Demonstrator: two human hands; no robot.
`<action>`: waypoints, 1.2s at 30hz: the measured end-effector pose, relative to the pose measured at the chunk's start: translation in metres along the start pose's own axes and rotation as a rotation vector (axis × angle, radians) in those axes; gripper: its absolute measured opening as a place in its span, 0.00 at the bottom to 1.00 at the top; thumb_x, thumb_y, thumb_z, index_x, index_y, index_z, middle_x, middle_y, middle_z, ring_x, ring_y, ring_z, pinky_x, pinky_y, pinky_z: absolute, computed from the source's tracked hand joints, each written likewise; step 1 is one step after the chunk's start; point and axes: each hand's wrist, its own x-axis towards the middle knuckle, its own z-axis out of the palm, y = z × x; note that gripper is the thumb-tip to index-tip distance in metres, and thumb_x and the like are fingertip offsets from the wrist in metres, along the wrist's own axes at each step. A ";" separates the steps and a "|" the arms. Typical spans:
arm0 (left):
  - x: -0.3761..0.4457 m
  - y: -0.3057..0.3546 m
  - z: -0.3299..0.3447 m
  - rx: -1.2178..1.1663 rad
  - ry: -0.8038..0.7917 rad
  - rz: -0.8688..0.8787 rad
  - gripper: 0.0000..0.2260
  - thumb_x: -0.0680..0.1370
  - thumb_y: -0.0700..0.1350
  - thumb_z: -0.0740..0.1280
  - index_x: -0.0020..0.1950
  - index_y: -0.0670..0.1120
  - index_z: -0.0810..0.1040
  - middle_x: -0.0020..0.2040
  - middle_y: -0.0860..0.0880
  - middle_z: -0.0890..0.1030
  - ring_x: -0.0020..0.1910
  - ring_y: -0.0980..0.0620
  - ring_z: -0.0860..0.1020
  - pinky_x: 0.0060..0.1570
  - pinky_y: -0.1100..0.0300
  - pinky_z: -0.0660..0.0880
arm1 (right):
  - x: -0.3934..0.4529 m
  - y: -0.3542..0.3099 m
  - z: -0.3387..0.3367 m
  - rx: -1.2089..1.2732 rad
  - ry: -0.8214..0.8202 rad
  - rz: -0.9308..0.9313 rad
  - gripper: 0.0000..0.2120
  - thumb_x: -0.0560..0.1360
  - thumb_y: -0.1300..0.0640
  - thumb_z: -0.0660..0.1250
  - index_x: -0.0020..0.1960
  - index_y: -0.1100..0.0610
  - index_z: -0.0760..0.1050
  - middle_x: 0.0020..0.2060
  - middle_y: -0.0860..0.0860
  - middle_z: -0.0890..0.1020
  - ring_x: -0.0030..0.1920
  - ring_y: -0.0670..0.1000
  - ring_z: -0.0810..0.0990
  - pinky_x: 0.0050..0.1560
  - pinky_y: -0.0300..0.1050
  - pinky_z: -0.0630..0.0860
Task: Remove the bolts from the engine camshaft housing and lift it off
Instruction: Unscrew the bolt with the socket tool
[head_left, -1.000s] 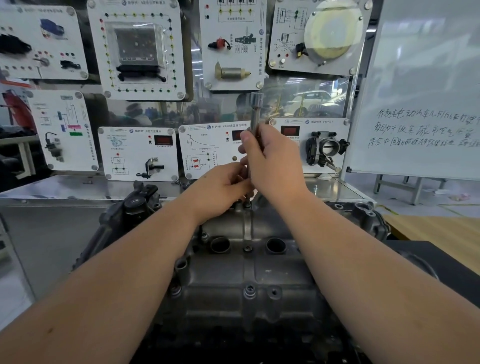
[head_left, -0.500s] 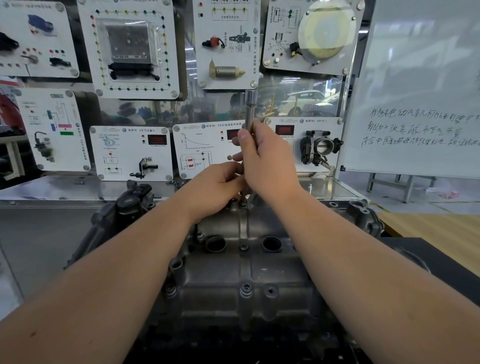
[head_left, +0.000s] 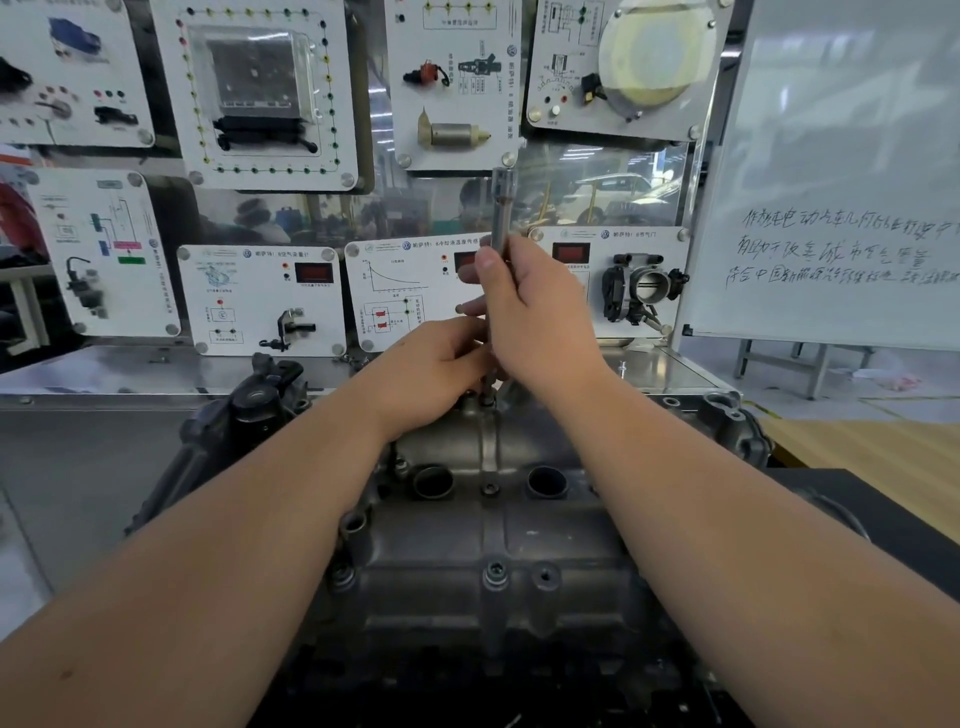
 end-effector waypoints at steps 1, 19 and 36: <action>-0.001 0.001 -0.001 0.012 0.003 0.003 0.11 0.83 0.48 0.64 0.43 0.58 0.79 0.41 0.52 0.84 0.38 0.54 0.82 0.40 0.57 0.76 | 0.000 0.000 0.001 -0.014 -0.005 -0.012 0.11 0.84 0.50 0.58 0.53 0.56 0.76 0.44 0.43 0.84 0.41 0.45 0.84 0.47 0.54 0.81; -0.001 0.008 -0.003 0.039 -0.003 -0.014 0.04 0.81 0.46 0.68 0.50 0.46 0.81 0.43 0.43 0.85 0.45 0.40 0.82 0.51 0.39 0.77 | -0.002 -0.002 -0.001 -0.007 0.029 -0.018 0.13 0.80 0.46 0.66 0.58 0.53 0.74 0.42 0.49 0.85 0.44 0.51 0.84 0.49 0.56 0.80; -0.001 0.008 -0.002 0.013 0.015 -0.046 0.13 0.79 0.47 0.70 0.53 0.37 0.79 0.44 0.37 0.83 0.45 0.35 0.81 0.50 0.36 0.77 | -0.004 -0.003 -0.002 -0.081 0.069 -0.059 0.12 0.82 0.49 0.64 0.55 0.58 0.76 0.41 0.49 0.84 0.42 0.51 0.83 0.47 0.55 0.80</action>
